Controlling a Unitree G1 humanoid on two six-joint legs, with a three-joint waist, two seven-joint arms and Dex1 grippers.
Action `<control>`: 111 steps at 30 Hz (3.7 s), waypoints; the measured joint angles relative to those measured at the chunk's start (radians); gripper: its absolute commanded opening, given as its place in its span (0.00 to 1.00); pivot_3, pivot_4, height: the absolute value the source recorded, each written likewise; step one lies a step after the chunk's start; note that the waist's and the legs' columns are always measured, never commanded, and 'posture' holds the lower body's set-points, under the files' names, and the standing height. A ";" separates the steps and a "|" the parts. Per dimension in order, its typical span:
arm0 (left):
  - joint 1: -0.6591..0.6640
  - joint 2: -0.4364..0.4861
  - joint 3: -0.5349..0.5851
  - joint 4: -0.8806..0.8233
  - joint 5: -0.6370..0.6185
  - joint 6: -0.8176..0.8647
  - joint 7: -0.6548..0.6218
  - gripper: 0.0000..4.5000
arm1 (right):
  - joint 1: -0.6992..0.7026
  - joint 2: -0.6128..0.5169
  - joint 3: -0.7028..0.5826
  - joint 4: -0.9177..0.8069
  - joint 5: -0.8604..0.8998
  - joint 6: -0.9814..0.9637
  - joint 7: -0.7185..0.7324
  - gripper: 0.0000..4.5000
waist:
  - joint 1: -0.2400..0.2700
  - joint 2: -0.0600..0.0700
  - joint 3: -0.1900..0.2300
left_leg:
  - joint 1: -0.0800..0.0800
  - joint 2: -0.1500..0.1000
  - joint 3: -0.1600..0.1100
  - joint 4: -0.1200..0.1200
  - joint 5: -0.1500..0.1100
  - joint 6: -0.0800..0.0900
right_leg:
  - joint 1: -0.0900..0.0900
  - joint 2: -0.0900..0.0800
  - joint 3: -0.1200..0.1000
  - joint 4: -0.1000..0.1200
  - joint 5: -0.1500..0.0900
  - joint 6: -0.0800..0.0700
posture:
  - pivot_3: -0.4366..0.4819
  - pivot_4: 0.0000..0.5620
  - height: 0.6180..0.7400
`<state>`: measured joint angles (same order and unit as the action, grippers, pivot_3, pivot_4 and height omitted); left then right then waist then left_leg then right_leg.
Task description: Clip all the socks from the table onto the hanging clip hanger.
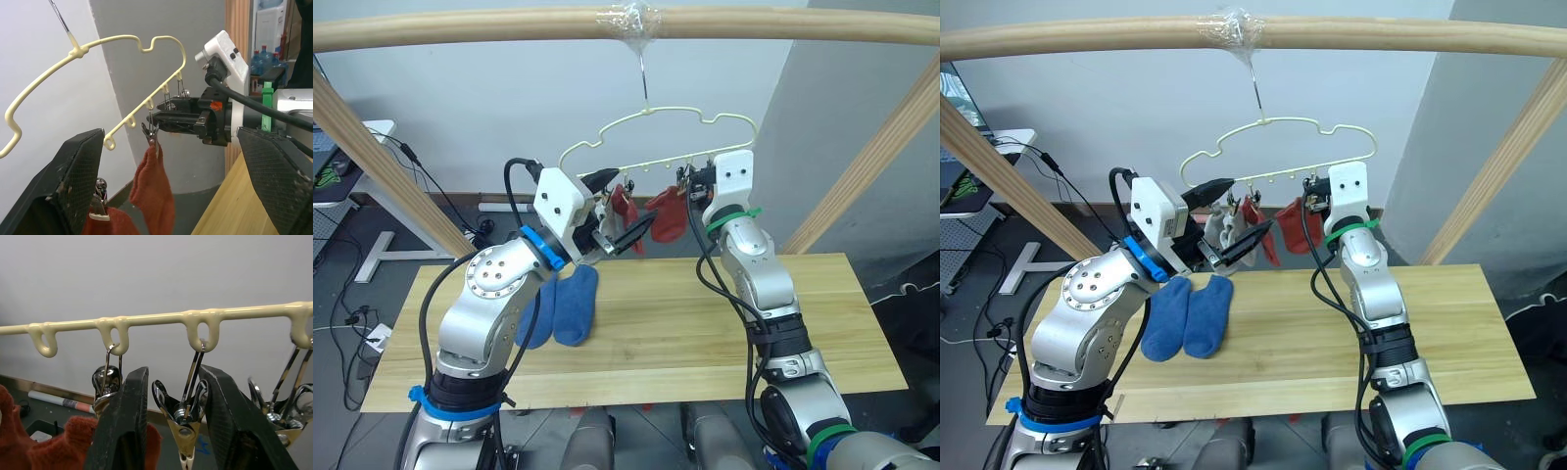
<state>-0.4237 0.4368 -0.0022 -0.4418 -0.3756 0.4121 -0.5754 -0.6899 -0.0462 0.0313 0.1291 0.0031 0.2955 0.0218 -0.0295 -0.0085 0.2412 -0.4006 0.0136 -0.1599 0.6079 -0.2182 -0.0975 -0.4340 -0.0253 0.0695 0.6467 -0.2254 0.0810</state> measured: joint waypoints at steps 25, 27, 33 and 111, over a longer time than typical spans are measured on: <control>0.042 -0.004 -0.036 -0.022 0.030 -0.001 0.037 1.00 | -0.024 -0.028 -0.007 0.032 0.010 -0.005 0.055 0.00 | 0.000 0.000 0.000 | 0.000 0.000 0.000 0.000 0.000 0.000 | 0.000 0.000 0.000 0.000 0.000 0.000 | 0.61 0.41 1.00; 0.108 -0.011 -0.057 -0.024 0.058 0.001 0.062 1.00 | -0.023 -0.051 -0.006 0.029 0.013 0.018 0.084 0.00 | -0.002 0.000 0.000 | 0.001 0.000 0.001 0.000 0.000 0.000 | 0.000 0.000 0.001 0.000 0.000 0.000 | 0.61 0.41 1.00; 0.354 -0.060 -0.062 0.179 0.183 0.042 0.231 1.00 | 0.001 -0.114 -0.013 -0.028 0.022 0.062 0.132 0.00 | 0.000 0.000 0.000 | 0.001 0.000 0.000 0.000 0.000 0.000 | 0.000 0.000 0.000 0.001 0.000 0.000 | 0.60 0.41 1.00; -0.058 -0.433 0.178 0.439 -0.588 0.646 0.110 0.01 | -0.367 -0.123 -0.674 -0.058 0.639 1.311 0.085 0.00 | -0.003 -0.001 0.003 | 0.000 -0.001 -0.002 0.000 0.000 0.001 | 0.007 -0.003 -0.006 -0.003 -0.002 -0.003 | 0.52 0.41 1.00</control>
<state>-0.4821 0.0035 0.1753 -0.0026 -0.9634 1.0582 -0.4651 -1.0565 -0.1696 -0.6429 0.0709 0.6418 1.6067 0.1063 -0.0323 -0.0092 0.2437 -0.4004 0.0122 -0.1622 0.6084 -0.2186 -0.0965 -0.4275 -0.0284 0.0632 0.6435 -0.2273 0.0782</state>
